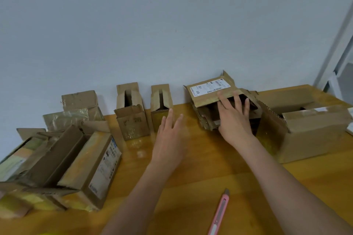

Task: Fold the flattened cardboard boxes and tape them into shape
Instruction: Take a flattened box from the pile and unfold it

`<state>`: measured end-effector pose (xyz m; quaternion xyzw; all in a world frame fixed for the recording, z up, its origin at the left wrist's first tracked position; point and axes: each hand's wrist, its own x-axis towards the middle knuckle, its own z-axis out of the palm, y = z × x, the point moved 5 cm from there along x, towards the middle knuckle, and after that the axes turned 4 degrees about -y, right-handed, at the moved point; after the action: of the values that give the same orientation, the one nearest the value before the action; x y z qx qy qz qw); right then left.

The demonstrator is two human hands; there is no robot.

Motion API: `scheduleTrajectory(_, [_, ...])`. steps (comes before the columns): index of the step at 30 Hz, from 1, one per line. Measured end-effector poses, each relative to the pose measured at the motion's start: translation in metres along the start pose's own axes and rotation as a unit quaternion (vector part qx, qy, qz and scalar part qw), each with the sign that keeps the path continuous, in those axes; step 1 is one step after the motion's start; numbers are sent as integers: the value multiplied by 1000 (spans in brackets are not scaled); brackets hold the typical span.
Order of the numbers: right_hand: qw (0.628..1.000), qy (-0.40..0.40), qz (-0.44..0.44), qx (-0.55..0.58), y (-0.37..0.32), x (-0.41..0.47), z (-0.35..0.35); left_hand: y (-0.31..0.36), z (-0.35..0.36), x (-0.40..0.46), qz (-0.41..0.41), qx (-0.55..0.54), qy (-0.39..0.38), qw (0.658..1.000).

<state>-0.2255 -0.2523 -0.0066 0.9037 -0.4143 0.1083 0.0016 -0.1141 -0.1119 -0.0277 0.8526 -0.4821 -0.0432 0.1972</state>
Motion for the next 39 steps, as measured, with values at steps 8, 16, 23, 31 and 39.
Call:
scheduleTrajectory(8, [991,64,-77,94,-34,-65,-58,-3,-34,-51,27,-96,66,993])
scheduleTrajectory(16, [971,34,-147,186,-67,-141,-117,-10,-92,-141,55,-276,199,939])
scheduleTrajectory(23, [932,-98,-222,270,-97,-179,-141,-25,-112,-196,173,-307,227,908])
scheduleTrajectory(31, [909,-139,-229,320,-126,-173,-126,-62,-87,-209,149,-292,233,916])
scheduleTrajectory(39, [871,-139,-199,427,-99,-165,-105,-76,-82,-197,70,-252,263,929])
